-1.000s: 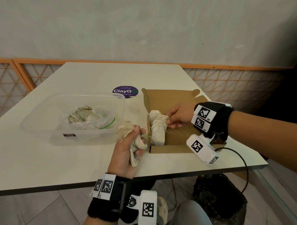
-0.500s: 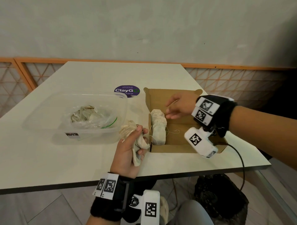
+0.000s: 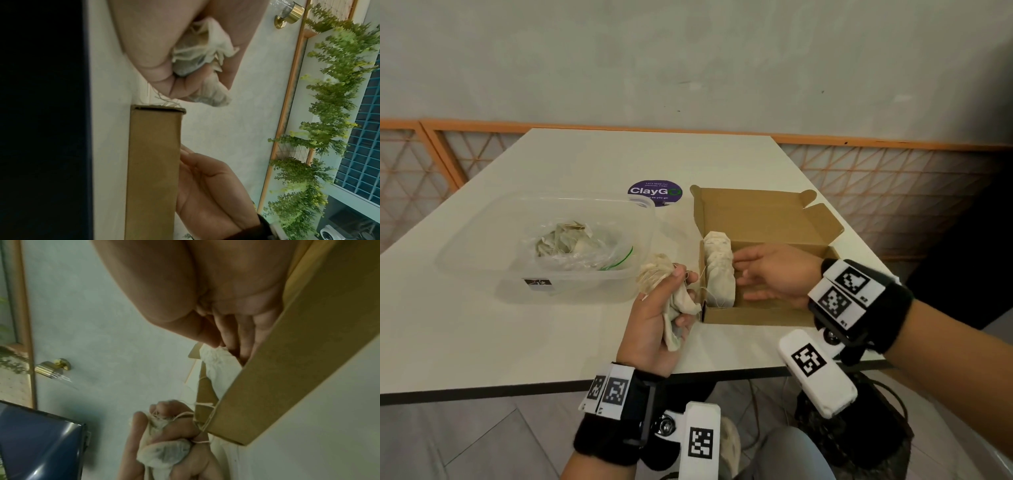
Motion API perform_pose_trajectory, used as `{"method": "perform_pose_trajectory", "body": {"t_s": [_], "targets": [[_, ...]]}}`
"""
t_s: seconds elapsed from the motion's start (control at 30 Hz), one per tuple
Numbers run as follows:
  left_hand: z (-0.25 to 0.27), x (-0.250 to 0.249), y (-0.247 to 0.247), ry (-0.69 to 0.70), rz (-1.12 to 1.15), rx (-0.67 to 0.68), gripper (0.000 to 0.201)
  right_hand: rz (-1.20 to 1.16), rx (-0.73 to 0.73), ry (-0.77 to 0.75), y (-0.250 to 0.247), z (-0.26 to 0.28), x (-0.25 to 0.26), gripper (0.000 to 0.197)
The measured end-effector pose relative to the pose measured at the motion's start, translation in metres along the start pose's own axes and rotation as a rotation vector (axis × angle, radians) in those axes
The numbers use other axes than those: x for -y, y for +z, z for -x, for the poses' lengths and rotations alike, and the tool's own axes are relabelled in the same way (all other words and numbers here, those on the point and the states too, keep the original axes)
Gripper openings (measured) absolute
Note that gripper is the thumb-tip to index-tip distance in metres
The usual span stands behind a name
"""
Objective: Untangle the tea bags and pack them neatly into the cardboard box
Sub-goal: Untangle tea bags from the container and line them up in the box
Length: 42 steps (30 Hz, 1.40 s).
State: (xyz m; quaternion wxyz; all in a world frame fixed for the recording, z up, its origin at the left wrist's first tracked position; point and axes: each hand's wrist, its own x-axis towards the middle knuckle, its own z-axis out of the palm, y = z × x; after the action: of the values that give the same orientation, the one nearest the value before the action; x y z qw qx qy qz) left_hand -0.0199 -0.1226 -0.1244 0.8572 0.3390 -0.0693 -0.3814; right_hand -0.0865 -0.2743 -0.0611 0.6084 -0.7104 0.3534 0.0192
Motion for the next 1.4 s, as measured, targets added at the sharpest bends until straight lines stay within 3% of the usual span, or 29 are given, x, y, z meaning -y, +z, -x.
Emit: {"method": "perform_pose_trajectory", "body": {"t_s": [0.13,0.3,0.43,0.53,0.63,0.87,0.97,1.03,1.07,1.17,1.27,1.33,1.4], "targets": [[0.000,0.000,0.000,0.009,0.006,0.017,0.007,0.101,-0.083,-0.086,-0.001,0.006,-0.013,0.049],[0.000,0.001,0.000,0.004,0.036,0.017,0.005,0.087,0.084,-0.213,0.009,0.009,-0.011,0.061],[-0.001,0.000,-0.001,-0.003,0.017,0.009,0.010,0.080,0.103,-0.235,0.007,0.007,-0.013,0.065],[-0.001,0.001,-0.002,-0.009,0.001,0.020,0.014,0.033,-0.004,-0.235,0.000,0.008,-0.016,0.060],[-0.003,0.000,-0.004,-0.007,0.034,0.027,0.008,0.183,-0.111,-0.222,-0.001,0.015,-0.020,0.052],[-0.004,0.002,-0.005,-0.007,0.026,0.008,0.009,0.397,0.108,-0.268,0.004,0.019,-0.024,0.064],[-0.004,0.000,-0.001,-0.030,0.083,-0.012,0.014,0.278,-0.018,-0.361,0.005,0.023,-0.028,0.070],[-0.004,-0.002,0.000,-0.057,0.151,-0.052,0.022,0.265,-0.185,-0.543,0.014,0.030,-0.031,0.061],[-0.005,-0.002,-0.001,-0.068,0.182,-0.075,0.026,0.248,-0.199,-0.619,0.021,0.033,-0.032,0.048],[-0.004,-0.003,-0.001,-0.122,0.235,-0.095,0.031,0.284,-0.008,-0.686,0.044,0.041,-0.031,0.015],[0.000,-0.005,0.001,-0.225,0.258,-0.094,0.045,0.430,0.040,-0.688,0.060,0.039,-0.030,0.026],[-0.001,-0.005,0.000,-0.212,0.239,-0.088,0.048,0.586,-0.027,-0.726,0.065,0.036,-0.028,0.032],[0.000,-0.004,-0.001,-0.160,0.236,-0.044,0.047,0.648,-0.086,-0.772,0.066,0.032,-0.026,0.025]]}}
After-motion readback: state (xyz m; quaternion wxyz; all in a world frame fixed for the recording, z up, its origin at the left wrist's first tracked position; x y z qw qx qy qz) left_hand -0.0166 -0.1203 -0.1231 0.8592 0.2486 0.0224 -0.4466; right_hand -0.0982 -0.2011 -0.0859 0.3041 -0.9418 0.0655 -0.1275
